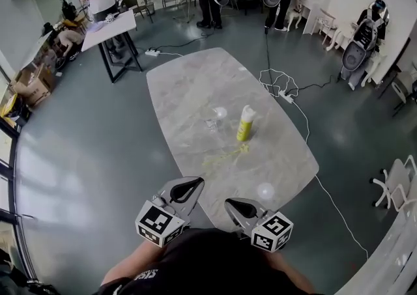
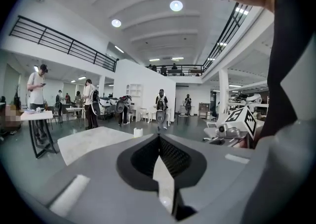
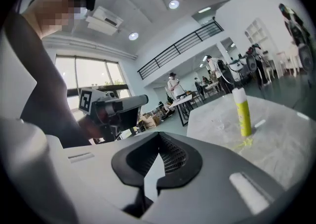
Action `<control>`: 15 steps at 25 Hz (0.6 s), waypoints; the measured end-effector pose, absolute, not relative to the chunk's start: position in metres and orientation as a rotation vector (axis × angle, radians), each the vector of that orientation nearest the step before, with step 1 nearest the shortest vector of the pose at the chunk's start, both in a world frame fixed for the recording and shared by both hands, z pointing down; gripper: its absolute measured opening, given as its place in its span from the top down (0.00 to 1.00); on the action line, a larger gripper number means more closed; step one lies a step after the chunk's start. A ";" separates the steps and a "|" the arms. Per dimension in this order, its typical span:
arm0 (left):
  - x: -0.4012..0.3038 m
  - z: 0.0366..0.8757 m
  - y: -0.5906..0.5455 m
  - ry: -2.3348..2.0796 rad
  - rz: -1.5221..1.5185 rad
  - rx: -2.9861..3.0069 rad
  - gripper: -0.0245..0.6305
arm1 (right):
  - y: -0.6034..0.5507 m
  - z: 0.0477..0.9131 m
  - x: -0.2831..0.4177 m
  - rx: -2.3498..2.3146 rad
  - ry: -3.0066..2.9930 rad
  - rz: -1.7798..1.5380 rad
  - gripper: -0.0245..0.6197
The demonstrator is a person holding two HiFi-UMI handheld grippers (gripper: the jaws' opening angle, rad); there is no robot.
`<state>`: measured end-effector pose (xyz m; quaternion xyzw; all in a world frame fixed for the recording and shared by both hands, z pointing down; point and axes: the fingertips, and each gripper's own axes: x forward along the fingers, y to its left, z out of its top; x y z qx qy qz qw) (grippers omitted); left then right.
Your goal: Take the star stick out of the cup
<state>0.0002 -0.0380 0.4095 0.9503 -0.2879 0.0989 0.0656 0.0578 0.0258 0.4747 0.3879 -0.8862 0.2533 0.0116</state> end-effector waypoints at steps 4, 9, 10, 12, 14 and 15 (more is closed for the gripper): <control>-0.023 0.392 -0.046 -0.877 0.253 2.890 0.96 | 0.008 0.431 0.024 1.182 -2.834 0.471 0.94; -0.042 0.376 -0.066 -0.898 0.200 2.914 0.96 | -0.006 0.402 0.013 1.188 -2.868 0.388 0.95; -0.047 0.374 -0.069 -0.901 0.190 2.906 0.96 | -0.008 0.398 0.010 1.192 -2.862 0.355 0.95; -0.054 0.371 -0.072 -0.902 0.179 2.898 0.96 | -0.009 0.387 0.006 1.208 -2.849 0.279 0.95; -0.060 0.369 -0.072 -0.900 0.175 2.903 0.96 | -0.008 0.374 0.002 1.232 -2.844 0.237 0.94; -0.062 0.369 -0.072 -0.898 0.172 2.909 0.96 | -0.008 0.370 0.000 1.237 -2.845 0.214 0.95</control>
